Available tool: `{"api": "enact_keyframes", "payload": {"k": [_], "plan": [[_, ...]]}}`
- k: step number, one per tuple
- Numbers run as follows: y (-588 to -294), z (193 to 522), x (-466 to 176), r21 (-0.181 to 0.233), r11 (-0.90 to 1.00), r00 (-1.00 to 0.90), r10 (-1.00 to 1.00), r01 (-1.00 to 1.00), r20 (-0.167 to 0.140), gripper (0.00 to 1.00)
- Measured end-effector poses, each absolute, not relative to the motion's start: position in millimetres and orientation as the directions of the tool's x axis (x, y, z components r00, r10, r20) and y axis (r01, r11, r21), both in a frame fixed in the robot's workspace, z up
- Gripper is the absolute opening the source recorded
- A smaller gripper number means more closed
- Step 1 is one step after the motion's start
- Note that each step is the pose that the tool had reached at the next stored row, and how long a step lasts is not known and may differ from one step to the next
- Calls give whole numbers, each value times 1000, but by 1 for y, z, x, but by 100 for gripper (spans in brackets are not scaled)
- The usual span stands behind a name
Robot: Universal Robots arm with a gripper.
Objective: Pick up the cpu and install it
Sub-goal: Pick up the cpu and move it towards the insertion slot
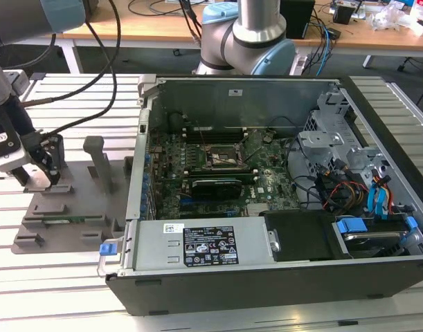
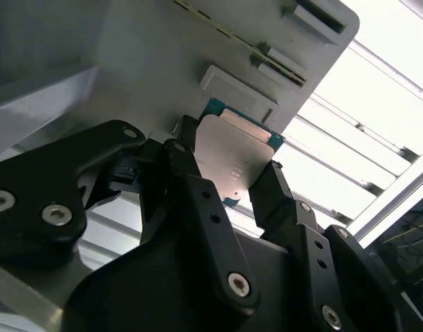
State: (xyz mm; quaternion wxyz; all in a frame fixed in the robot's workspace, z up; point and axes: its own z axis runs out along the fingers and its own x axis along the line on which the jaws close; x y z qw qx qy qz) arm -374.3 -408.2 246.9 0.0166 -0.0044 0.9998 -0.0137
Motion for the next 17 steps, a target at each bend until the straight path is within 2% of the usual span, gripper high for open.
{"api": "enact_keyframes", "payload": {"k": [17], "plan": [[-408,298,-374,-27,1000,-999,-9,-8,-33,55]]}}
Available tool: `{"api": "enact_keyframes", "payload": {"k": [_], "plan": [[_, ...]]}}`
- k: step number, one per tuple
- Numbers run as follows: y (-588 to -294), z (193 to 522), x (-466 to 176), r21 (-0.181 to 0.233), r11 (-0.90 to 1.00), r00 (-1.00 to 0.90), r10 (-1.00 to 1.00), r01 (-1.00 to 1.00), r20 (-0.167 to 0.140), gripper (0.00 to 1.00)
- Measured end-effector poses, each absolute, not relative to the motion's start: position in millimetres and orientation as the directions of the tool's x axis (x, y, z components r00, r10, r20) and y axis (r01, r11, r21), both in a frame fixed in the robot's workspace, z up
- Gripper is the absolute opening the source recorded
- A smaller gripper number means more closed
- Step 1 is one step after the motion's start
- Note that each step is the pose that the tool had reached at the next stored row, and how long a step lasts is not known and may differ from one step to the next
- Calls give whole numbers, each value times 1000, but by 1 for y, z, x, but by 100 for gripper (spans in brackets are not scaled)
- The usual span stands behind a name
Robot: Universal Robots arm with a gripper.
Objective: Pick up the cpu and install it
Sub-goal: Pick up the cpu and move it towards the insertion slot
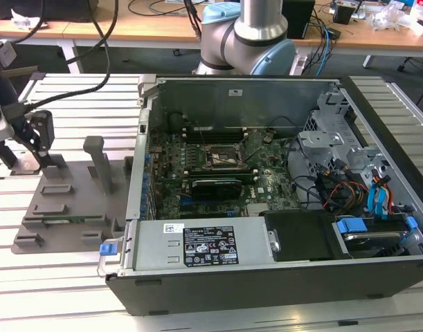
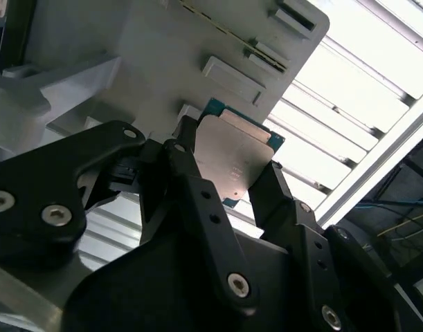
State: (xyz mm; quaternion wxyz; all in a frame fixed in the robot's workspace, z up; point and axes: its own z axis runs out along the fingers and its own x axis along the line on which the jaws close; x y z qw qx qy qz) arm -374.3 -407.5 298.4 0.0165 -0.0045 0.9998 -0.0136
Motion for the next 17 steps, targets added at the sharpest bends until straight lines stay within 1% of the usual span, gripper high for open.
{"api": "enact_keyframes", "payload": {"k": [4,17], "plan": [[-407,317,-374,-28,1000,-999,-9,-9,-33,55],[-407,354,-374,-27,1000,-999,-9,-8,-33,55]]}}
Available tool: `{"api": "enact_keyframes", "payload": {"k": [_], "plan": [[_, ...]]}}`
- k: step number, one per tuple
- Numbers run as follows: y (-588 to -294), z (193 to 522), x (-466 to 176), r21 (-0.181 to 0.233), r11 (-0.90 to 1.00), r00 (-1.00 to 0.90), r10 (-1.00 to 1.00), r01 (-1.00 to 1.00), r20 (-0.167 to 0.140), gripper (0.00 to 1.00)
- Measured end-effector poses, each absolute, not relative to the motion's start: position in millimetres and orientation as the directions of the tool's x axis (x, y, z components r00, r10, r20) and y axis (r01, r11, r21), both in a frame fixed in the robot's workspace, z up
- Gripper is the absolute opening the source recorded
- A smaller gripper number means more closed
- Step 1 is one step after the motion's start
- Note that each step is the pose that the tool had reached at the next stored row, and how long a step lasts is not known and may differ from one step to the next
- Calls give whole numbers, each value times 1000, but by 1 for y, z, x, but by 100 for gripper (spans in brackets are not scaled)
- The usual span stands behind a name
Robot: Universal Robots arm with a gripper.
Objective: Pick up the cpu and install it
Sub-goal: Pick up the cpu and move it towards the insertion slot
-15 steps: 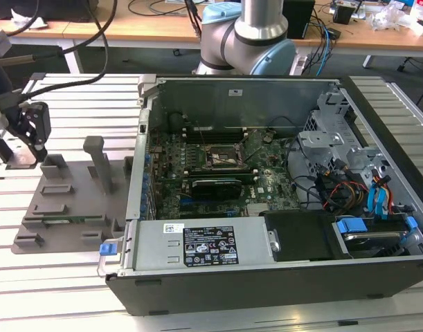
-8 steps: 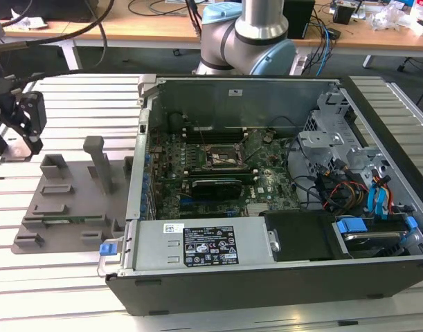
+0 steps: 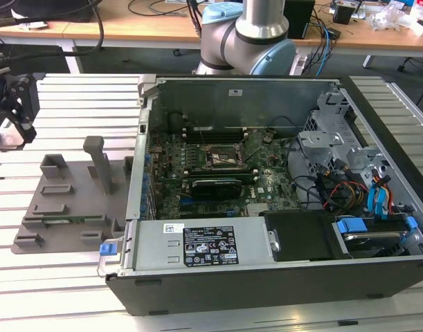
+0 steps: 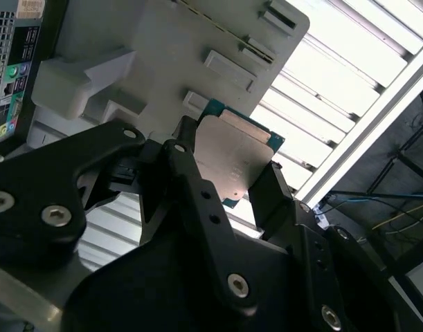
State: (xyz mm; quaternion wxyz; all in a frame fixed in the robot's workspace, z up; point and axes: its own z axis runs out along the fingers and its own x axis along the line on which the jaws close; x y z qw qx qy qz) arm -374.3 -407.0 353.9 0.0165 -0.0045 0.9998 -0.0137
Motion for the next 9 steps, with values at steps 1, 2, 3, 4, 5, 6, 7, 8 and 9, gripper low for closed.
{"api": "enact_keyframes", "payload": {"k": [1,2,3,4,5,6,7,8,9], "plan": [[-407,355,-374,-27,1000,-999,-9,-8,-33,55],[-407,362,-374,-27,1000,-999,-9,-8,-33,55],[-407,368,-374,-28,1000,-999,-9,-8,-33,55],[-407,371,-374,-27,1000,-999,-9,-8,-33,55],[-407,373,-374,-28,1000,-999,-9,-8,-33,55],[-407,376,-374,-27,1000,-999,-9,-8,-33,55],[-407,377,-374,-27,1000,-999,-9,-8,-33,55],[-407,379,-374,-27,1000,-999,-9,-8,-33,55],[-407,383,-374,-28,1000,-999,-9,-8,-33,55]]}}
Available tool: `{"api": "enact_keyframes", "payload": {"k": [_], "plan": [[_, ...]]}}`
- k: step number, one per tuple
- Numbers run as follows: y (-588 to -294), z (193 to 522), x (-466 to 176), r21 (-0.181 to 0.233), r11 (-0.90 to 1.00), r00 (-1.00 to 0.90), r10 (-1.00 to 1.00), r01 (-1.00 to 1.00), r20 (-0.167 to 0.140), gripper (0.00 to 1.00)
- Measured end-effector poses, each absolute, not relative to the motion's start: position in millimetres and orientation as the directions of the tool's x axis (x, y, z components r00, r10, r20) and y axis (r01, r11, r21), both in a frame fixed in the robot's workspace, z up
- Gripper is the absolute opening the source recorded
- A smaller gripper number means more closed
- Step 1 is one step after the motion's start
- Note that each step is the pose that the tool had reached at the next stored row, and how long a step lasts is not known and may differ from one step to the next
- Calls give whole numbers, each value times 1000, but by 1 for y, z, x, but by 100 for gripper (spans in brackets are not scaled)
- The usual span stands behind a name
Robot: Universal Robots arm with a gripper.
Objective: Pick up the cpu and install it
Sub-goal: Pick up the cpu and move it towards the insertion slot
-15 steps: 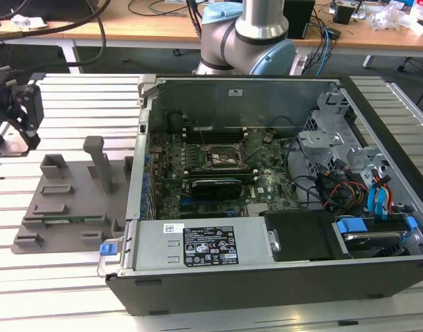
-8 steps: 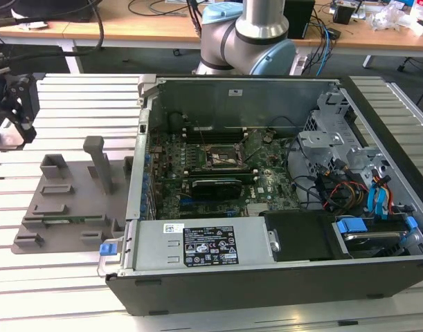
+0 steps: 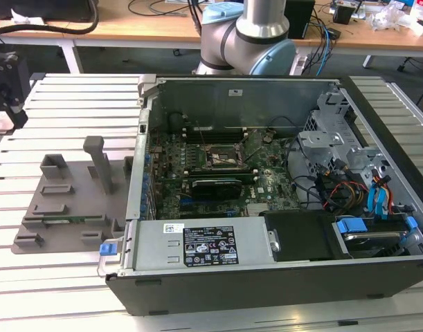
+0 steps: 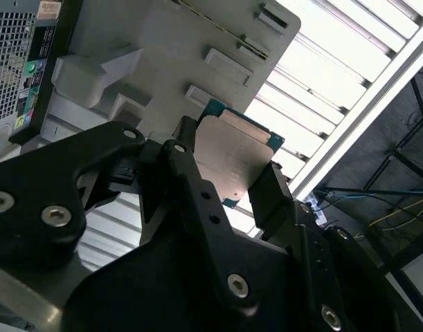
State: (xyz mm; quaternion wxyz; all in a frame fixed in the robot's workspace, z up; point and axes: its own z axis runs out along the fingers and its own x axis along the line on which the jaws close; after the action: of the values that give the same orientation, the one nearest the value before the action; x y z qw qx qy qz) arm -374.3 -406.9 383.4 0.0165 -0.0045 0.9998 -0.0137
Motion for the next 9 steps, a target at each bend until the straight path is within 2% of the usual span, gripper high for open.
{"api": "enact_keyframes", "payload": {"k": [9], "plan": [[-407,421,-374,-28,1000,-999,-9,-8,-33,55]]}}
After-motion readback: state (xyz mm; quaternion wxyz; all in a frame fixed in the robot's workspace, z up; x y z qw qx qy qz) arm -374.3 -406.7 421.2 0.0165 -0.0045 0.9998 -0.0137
